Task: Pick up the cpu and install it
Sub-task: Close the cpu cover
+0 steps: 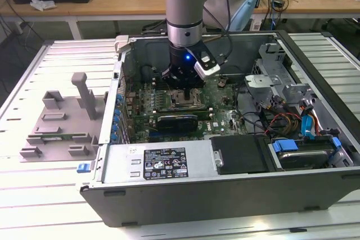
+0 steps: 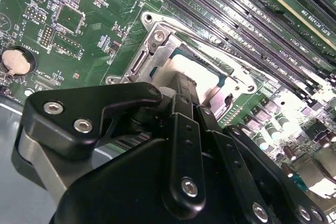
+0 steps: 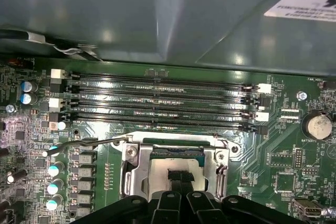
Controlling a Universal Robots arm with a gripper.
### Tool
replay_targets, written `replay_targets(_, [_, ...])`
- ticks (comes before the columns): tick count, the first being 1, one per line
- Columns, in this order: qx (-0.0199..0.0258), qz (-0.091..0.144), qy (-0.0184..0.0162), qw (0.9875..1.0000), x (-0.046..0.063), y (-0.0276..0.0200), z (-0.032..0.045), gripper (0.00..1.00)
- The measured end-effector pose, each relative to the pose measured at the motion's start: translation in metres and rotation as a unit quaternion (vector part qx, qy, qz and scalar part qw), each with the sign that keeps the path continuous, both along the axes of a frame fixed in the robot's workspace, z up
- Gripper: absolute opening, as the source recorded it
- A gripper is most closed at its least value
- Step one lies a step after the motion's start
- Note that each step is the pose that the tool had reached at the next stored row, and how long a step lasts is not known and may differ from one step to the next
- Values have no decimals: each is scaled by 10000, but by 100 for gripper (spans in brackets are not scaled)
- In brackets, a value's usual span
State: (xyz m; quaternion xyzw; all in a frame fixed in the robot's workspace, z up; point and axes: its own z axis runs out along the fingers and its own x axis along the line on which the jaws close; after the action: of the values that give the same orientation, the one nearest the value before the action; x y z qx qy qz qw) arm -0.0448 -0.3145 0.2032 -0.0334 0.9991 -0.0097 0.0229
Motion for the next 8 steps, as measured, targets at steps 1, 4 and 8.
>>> replay_targets(1, [0,-34,0,10000,0,-1,-1,11])
replay_targets(4, [-1,-226,0,9997,0,-2,-2,11])
replay_targets(8, [0,-296,-1,9996,0,-2,-1,11])
